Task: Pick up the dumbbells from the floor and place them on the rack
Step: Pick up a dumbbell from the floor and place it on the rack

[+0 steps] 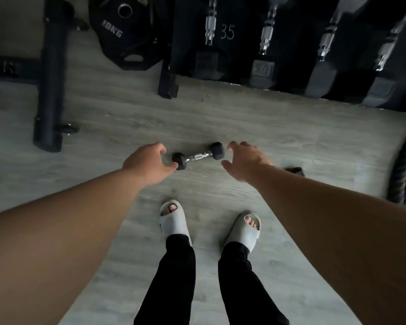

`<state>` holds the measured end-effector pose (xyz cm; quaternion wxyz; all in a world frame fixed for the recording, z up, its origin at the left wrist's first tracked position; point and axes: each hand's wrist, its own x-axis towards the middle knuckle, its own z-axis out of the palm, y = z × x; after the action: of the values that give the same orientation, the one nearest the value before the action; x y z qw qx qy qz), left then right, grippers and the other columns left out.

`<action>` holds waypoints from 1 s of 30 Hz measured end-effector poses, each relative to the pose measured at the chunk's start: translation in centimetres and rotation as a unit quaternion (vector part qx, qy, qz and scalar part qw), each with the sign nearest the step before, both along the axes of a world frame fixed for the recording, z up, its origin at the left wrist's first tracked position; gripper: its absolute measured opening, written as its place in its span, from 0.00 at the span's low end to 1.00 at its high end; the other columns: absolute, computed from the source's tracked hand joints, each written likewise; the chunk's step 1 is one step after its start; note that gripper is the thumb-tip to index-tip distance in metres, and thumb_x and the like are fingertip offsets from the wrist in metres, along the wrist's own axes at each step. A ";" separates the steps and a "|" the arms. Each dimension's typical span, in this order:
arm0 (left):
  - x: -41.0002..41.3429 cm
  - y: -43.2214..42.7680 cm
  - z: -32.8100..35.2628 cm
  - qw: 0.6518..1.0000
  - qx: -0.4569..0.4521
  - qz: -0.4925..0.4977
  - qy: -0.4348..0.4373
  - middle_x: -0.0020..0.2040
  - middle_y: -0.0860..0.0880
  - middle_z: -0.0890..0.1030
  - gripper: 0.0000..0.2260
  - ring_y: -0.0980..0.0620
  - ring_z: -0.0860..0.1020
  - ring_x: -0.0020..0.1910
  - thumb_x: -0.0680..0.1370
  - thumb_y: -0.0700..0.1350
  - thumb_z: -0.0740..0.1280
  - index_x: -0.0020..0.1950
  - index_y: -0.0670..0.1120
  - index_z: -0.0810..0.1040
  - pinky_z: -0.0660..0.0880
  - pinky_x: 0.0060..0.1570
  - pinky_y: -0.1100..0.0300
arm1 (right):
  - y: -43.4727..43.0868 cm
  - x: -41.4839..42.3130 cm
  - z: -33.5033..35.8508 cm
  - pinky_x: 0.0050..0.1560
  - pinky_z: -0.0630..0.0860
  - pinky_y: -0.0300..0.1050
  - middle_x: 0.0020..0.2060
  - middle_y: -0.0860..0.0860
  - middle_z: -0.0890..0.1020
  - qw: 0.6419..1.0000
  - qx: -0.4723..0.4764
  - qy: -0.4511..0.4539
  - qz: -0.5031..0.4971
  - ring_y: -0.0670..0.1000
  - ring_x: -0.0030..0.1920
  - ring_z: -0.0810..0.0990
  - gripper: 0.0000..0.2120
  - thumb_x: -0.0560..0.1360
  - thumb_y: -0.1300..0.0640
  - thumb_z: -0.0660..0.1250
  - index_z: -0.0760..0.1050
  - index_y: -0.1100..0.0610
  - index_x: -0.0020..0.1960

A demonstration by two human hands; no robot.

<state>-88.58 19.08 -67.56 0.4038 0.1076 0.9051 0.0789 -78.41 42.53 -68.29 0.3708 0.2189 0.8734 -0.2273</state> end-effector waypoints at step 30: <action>-0.5 0.3 -25.4 0.967 0.041 0.251 -0.013 0.55 0.48 0.82 0.29 0.48 0.79 0.50 0.65 0.57 0.83 0.60 0.46 0.78 0.72 0.43 0.59 | -1.0 -1.9 -25.5 0.43 0.73 0.46 0.58 0.57 0.76 0.977 -0.055 -0.006 -0.204 0.57 0.48 0.76 0.27 0.74 0.45 0.73 0.70 0.47 0.70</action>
<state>-89.06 19.39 -92.96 0.3784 -0.1080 0.8936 0.2161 -80.33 41.49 -93.78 0.3333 0.3726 0.7945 -0.3447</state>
